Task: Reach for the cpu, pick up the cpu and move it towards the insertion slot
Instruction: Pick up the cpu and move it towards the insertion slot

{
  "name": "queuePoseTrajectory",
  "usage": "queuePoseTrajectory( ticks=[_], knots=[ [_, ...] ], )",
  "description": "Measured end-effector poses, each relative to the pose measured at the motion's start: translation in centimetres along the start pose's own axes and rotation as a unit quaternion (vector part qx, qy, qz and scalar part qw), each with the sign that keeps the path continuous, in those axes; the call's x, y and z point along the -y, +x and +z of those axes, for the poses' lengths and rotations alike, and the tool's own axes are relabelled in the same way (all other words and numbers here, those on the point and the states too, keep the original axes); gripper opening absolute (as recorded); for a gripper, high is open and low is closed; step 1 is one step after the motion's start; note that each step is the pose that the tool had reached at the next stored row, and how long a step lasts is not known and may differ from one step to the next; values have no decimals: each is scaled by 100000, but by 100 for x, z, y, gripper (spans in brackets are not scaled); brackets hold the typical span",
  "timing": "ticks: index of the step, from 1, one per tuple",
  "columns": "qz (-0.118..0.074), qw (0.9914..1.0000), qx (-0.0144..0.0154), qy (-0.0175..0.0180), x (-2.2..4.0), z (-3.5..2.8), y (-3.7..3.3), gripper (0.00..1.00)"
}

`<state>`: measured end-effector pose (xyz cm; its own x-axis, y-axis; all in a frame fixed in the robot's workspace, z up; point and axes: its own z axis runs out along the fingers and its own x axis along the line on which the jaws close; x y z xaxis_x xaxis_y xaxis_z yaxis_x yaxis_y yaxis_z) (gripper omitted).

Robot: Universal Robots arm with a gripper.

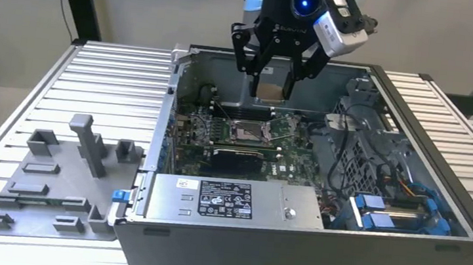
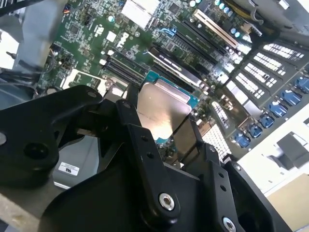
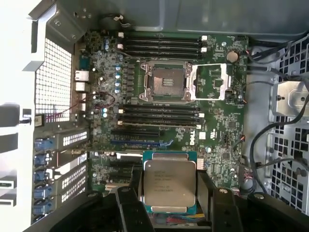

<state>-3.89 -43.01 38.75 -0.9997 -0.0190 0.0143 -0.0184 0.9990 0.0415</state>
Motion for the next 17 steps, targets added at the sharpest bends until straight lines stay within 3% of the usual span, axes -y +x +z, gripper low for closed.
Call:
queuePoseTrajectory(
  ticks=[4, 14, 17],
  knots=[
    [-3, 100000, -1, 4, -80, 4, -2, 0],
    [-2, 100000, -4, 6, -373, 38, -8, 0],
    [-4, 100000, 2, -2, -434, 60, -9, 0]
  ],
)
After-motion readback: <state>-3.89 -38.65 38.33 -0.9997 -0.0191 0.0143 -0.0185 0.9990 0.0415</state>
